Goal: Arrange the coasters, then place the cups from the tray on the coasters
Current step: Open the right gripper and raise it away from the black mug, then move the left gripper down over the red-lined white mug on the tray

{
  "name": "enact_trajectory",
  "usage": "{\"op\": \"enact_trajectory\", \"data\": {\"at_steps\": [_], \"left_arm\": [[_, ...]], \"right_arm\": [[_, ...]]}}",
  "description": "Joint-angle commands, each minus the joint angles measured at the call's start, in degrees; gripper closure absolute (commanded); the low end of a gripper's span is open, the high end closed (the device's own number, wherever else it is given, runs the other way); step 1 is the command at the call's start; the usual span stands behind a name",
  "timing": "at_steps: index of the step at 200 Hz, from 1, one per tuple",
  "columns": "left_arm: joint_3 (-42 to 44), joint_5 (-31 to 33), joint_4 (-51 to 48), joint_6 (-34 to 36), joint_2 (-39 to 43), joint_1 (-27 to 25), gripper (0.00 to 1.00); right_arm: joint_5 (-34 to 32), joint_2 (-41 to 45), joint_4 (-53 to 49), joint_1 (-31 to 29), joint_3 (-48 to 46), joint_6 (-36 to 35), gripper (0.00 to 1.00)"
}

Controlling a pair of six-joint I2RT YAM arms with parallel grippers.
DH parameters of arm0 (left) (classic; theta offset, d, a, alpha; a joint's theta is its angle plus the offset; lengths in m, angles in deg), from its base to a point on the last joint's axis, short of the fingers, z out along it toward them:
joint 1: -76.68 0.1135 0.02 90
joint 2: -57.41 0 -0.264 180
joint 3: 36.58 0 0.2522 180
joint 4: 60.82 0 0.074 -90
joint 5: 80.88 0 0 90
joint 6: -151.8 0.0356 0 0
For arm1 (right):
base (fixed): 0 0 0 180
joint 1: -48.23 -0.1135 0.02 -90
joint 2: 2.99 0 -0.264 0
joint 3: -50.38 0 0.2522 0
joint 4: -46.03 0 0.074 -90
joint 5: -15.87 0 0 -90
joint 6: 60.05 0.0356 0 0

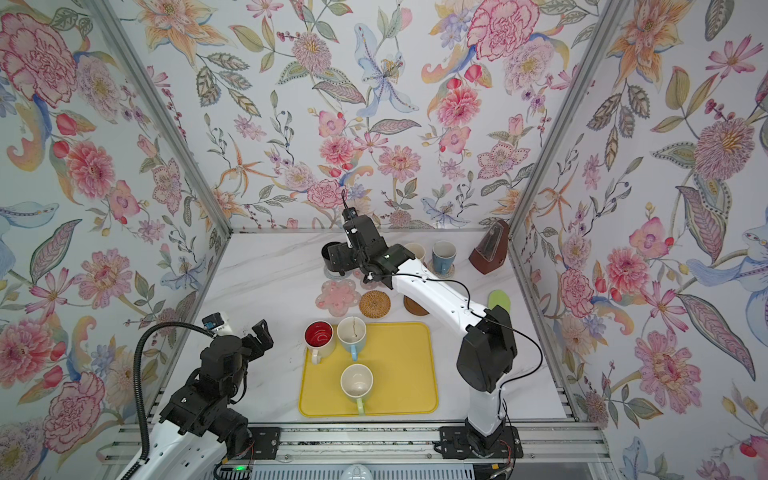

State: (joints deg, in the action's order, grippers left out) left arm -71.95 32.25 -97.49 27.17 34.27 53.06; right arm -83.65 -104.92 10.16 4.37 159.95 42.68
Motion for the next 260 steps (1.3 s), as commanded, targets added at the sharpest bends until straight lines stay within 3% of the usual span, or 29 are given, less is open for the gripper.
{"op": "enact_trajectory", "data": {"at_steps": [1,35,67,131,197,260], "left_arm": [[0.95,-0.14,1.48,-0.53,-0.56,0.50,0.01],[0.76,-1.77,2.65,-1.04,-2.48,0.50,0.01],[1.30,-4.14,4.87,-1.32,-3.89,0.54,0.01],[0.24,-12.42,4.86,0.41,-7.78,0.50,0.03],[-1.82,-26.71,-0.60,-2.15,-7.77,-1.43,0.12],[-5.12,-20.60,-3.95,-4.70,-10.49,-14.11,0.14]], "right_arm": [[-0.85,8.74,8.79,-0.19,-12.10,2.02,0.01],[-5.76,22.49,13.12,0.82,-31.04,6.69,0.01],[-5.31,28.48,13.79,3.97,-39.61,11.23,0.01],[-6.18,29.63,13.94,5.49,-41.19,12.41,0.01],[-6.01,29.77,13.76,6.51,-41.78,13.18,0.01],[-4.85,29.36,13.67,6.93,-41.43,13.93,0.01]]}}
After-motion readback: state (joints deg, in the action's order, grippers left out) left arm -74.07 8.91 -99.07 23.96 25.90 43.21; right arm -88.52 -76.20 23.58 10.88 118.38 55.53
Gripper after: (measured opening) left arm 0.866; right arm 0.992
